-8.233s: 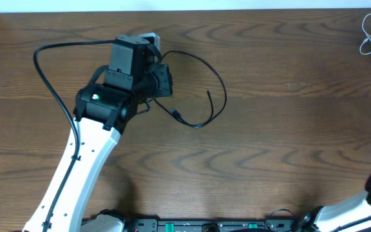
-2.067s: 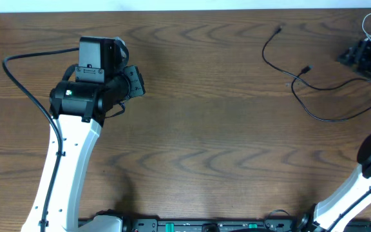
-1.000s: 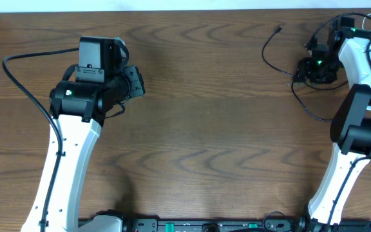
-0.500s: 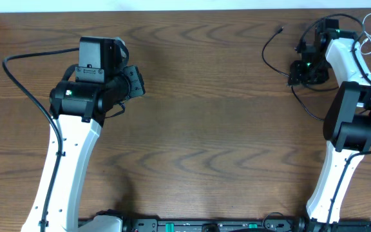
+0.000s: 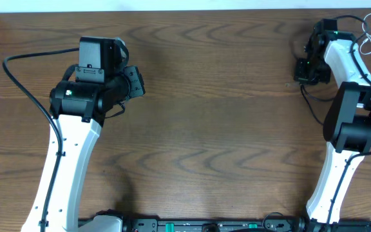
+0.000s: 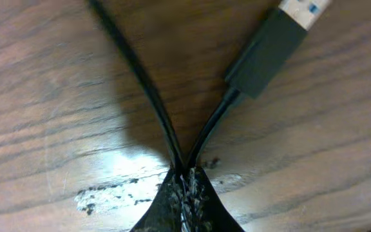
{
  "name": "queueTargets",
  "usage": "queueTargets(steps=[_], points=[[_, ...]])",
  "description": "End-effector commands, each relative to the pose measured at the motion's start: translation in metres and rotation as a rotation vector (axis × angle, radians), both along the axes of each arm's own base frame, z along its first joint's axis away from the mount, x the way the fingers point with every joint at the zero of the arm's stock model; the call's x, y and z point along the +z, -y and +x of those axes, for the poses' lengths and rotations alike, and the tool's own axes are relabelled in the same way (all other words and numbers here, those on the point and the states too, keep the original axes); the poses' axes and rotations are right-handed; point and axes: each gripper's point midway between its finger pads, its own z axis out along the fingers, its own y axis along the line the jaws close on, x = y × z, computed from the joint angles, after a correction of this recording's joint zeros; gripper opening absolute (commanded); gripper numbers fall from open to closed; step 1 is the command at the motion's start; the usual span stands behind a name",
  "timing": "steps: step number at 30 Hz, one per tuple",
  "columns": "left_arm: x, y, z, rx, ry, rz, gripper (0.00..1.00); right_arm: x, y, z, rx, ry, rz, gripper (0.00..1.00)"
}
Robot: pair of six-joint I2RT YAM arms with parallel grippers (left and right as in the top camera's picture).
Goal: Untangle cables
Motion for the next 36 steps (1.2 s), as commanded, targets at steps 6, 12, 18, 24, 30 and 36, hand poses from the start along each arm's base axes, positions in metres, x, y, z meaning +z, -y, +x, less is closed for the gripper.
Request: queueTargets(steps=[6, 12, 18, 24, 30, 36], points=[[0.0, -0.002, 0.002, 0.009, 0.0, 0.004, 0.27, 0.029, 0.124, -0.011, -0.296, 0.06, -0.011, 0.01], [-0.004, -0.002, 0.004, 0.009, -0.01, 0.005, 0.27, 0.09, 0.153, 0.02, -0.24, 0.293, 0.143, 0.01], [-0.016, -0.001, 0.008, 0.007, -0.044, 0.006, 0.27, 0.118, 0.157, 0.031, -0.202, 0.37, 0.146, 0.28], [-0.019, -0.001, 0.009, 0.007, -0.054, 0.008, 0.27, 0.122, 0.142, 0.022, -0.187, 0.316, 0.169, 0.82], [-0.02, -0.001, 0.009, 0.007, -0.055, 0.008, 0.4, 0.163, 0.11, 0.011, -0.126, 0.305, 0.233, 0.82], [-0.02, -0.001, 0.008, 0.007, -0.059, 0.009, 1.0, 0.243, 0.045, -0.01, 0.041, 0.371, 0.259, 0.82]])
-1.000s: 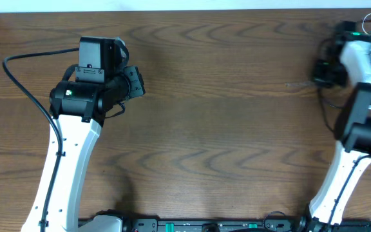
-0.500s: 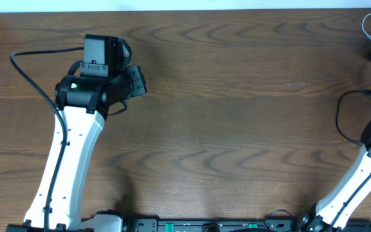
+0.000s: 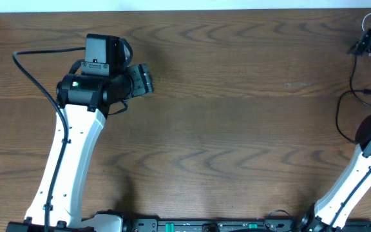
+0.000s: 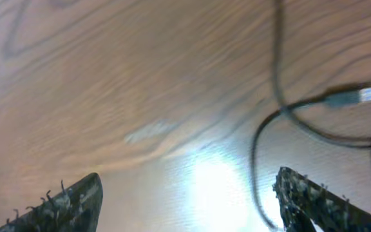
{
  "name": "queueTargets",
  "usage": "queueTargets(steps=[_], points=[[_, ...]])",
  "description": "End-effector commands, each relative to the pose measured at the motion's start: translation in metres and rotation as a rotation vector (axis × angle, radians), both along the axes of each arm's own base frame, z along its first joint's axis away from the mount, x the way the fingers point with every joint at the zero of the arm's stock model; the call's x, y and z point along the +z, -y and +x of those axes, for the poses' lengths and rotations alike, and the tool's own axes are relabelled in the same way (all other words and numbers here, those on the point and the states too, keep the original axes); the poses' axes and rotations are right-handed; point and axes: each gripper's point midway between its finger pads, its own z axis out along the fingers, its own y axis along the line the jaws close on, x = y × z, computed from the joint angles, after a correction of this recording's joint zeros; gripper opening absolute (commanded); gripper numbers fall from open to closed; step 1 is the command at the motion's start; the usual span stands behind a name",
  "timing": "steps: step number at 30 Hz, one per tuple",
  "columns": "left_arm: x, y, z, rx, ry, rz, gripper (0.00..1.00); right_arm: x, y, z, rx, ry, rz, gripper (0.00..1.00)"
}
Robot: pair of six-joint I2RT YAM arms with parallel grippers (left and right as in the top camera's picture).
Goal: Untangle cables
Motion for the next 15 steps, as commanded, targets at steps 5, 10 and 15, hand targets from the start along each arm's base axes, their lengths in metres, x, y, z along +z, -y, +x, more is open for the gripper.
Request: queueTargets(steps=[5, 10, 15], points=[[0.0, -0.002, 0.001, 0.007, 0.001, 0.002, 1.0, 0.141, -0.095, -0.036, 0.224, 0.264, -0.101, 0.82], [0.0, -0.002, 0.001, 0.007, 0.001, 0.002, 1.0, 0.204, -0.144, -0.089, 0.313, 0.385, -0.131, 0.99], [0.0, -0.002, 0.001, 0.007, 0.001, 0.002, 1.0, 0.251, -0.173, -0.135, 0.366, 0.518, -0.154, 0.99]])
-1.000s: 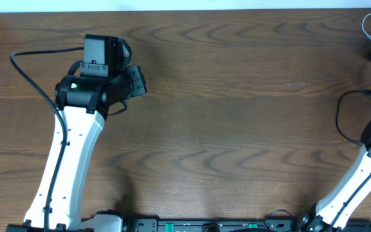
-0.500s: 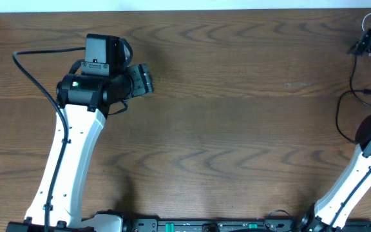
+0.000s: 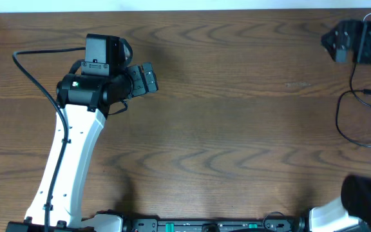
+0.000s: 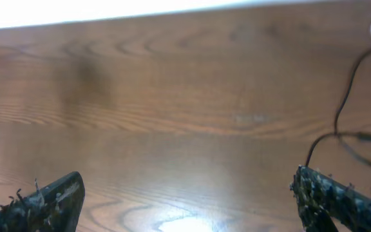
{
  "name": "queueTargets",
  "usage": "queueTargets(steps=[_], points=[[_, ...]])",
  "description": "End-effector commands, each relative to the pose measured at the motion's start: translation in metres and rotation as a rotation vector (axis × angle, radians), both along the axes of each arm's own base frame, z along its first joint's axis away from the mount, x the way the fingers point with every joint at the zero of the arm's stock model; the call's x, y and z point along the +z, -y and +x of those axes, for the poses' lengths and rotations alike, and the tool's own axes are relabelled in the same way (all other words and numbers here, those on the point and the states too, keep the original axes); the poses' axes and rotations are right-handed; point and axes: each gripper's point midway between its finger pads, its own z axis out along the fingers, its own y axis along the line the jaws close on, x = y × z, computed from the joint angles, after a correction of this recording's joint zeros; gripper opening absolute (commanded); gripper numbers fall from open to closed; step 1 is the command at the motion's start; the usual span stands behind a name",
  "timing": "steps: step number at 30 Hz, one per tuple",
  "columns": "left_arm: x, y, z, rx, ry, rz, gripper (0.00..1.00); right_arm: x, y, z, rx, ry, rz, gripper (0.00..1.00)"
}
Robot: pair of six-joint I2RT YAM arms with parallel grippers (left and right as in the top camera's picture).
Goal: Untangle cables
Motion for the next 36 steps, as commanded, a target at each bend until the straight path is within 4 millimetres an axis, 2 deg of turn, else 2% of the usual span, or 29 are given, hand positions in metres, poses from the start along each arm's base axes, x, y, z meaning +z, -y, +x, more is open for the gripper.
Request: queueTargets(steps=[1, 7, 13, 18, 23, 26, 29, 36], points=[[0.0, -0.002, 0.001, 0.007, 0.001, 0.002, 1.0, 0.021, -0.014, -0.022, 0.039, 0.069, -0.012, 0.99], [0.0, -0.002, 0.001, 0.007, 0.001, 0.002, 1.0, 0.056, -0.02, -0.066, 0.041, 0.196, -0.03, 0.99], [0.0, -0.002, 0.001, 0.007, 0.001, 0.002, 1.0, 0.077, -0.019, -0.1, 0.019, 0.29, -0.065, 0.99], [0.0, -0.002, 0.001, 0.007, 0.001, 0.002, 1.0, 0.079, -0.013, -0.103, -0.012, 0.302, -0.094, 0.99], [0.0, -0.002, 0.001, 0.007, 0.001, 0.002, 1.0, 0.081, -0.008, -0.09, -0.027, 0.372, -0.113, 0.99], [0.0, -0.002, 0.001, 0.007, 0.001, 0.002, 0.99, 0.071, -0.007, -0.083, -0.028, 0.419, -0.118, 0.99], [0.0, -0.002, 0.001, 0.007, 0.001, 0.002, 1.0, 0.053, -0.007, -0.076, -0.024, 0.482, -0.135, 0.99], [0.0, -0.002, 0.001, 0.007, 0.001, 0.002, 1.0, -0.016, -0.018, -0.064, 0.024, 0.675, -0.159, 0.99]])
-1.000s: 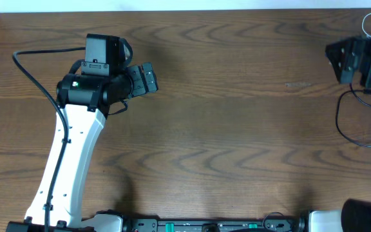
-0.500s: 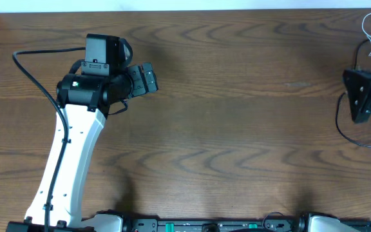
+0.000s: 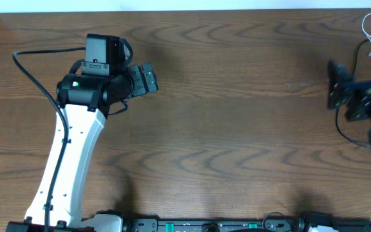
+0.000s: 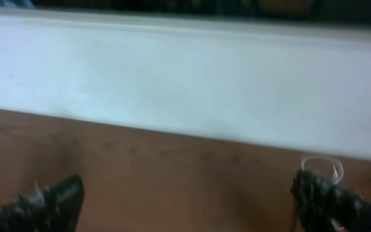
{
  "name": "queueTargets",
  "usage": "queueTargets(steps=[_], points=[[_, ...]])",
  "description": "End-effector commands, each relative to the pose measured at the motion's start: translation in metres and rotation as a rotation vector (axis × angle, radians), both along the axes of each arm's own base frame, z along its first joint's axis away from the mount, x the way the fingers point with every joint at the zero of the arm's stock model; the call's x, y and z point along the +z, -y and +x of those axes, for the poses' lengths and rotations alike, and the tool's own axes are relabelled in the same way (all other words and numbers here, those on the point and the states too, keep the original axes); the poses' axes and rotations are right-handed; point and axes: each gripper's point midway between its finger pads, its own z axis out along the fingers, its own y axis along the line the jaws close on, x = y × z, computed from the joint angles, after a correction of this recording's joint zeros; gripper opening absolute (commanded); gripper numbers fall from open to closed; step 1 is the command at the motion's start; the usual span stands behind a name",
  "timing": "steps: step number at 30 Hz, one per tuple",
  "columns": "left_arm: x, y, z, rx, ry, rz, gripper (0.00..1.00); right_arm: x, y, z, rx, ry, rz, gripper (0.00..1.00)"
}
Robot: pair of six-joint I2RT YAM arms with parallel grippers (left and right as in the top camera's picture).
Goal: Untangle cables
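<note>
A thin black cable [image 3: 348, 131] lies in loops on the wooden table [image 3: 237, 129] at the far right, with a white cable coiled in the back right corner. The white cable's loop [image 4: 321, 168] also shows in the blurred right wrist view. My right gripper [image 4: 189, 207] is open, its fingers [image 4: 330, 201] wide apart with nothing between them, and it faces the white back wall. From overhead the right gripper [image 3: 337, 84] hangs over the table's right edge, close to the black cable. My left gripper [image 3: 147, 78] points right at the back left, far from both cables.
A white wall [image 4: 185, 84] runs along the back edge of the table. The left arm's own black lead [image 3: 28, 71] loops over the table at the far left. A dark rail [image 3: 198, 225] lines the front edge.
My right gripper has moved from the back right corner toward the front along the right edge. Its camera now faces the back wall instead of the tabletop. The left arm has not moved.
My right gripper was shut on the black cable just below its USB plug at the back right. Then it was open, with the cable and plug lying loose on the table. It then stood higher in the back corner, and now nearer the front.
</note>
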Motion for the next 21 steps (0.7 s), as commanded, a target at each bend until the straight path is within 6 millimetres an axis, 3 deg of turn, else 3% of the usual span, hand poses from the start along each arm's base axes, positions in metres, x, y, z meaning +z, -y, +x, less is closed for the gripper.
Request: queueTargets(steps=[1, 10, 21], points=[[0.0, -0.002, 0.001, 0.007, 0.0, 0.002, 1.0, -0.048, -0.008, -0.005, 0.03, 0.008, -0.02, 0.99], [0.0, -0.002, 0.001, 0.007, 0.0, 0.002, 1.0, -0.137, -0.008, -0.025, 0.014, 0.194, -0.018, 0.99], [0.0, -0.002, 0.001, 0.007, 0.0, 0.002, 1.0, -0.219, 0.011, -0.033, -0.123, 0.223, 0.156, 0.99]])
